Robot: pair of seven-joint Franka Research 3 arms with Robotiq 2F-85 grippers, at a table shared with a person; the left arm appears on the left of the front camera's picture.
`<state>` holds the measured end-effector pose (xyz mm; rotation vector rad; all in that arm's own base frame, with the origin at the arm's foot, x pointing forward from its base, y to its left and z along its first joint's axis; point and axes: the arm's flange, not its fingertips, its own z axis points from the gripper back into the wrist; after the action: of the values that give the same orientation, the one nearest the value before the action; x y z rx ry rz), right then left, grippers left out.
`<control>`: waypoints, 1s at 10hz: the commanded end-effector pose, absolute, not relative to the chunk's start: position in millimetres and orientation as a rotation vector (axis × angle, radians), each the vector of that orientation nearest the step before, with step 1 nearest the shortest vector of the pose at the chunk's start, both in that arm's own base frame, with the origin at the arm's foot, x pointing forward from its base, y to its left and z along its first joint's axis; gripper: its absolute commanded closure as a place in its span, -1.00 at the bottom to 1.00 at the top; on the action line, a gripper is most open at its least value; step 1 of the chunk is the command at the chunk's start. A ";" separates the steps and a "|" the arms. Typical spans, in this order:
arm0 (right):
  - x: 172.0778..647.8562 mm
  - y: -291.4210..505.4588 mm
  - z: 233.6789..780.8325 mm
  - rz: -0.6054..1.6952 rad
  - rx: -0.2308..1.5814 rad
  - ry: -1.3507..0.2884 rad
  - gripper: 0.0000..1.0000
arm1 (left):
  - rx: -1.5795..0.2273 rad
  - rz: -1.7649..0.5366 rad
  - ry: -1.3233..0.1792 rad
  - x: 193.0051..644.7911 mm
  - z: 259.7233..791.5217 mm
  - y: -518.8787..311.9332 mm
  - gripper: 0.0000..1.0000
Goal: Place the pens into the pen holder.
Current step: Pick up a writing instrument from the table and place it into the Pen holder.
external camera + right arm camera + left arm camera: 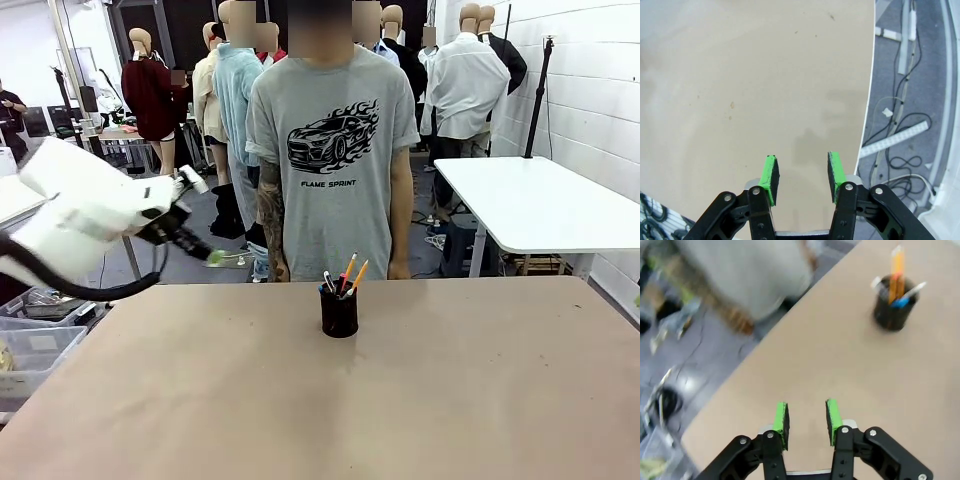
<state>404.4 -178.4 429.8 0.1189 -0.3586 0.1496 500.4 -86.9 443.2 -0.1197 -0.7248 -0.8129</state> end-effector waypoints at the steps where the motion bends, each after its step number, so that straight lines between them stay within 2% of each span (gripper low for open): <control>1: 404.2 -179.4 429.3 0.156 0.109 -0.356 -0.03 | -0.024 -0.658 -0.385 482.1 466.8 -75.6 0.16; 3: 404.2 -179.4 429.3 0.156 0.109 -0.356 -0.03 | 0.034 -0.598 -0.258 462.5 457.2 -54.8 0.16; 7: 404.2 -179.4 429.3 0.156 0.109 -0.356 -0.03 | -0.003 -0.519 -0.313 445.4 447.7 -38.2 0.16; 8: 404.2 -179.4 429.3 0.156 0.109 -0.356 -0.03 | 0.077 -0.554 -0.252 441.9 452.9 -36.7 0.16; 10: 404.2 -179.4 429.3 0.156 0.109 -0.356 -0.03 | 0.077 -0.554 -0.252 441.9 452.9 -36.7 0.16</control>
<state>404.5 -178.3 429.8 0.1191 -0.3587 0.1500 442.1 -38.2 455.5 0.0549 -0.2587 -0.5629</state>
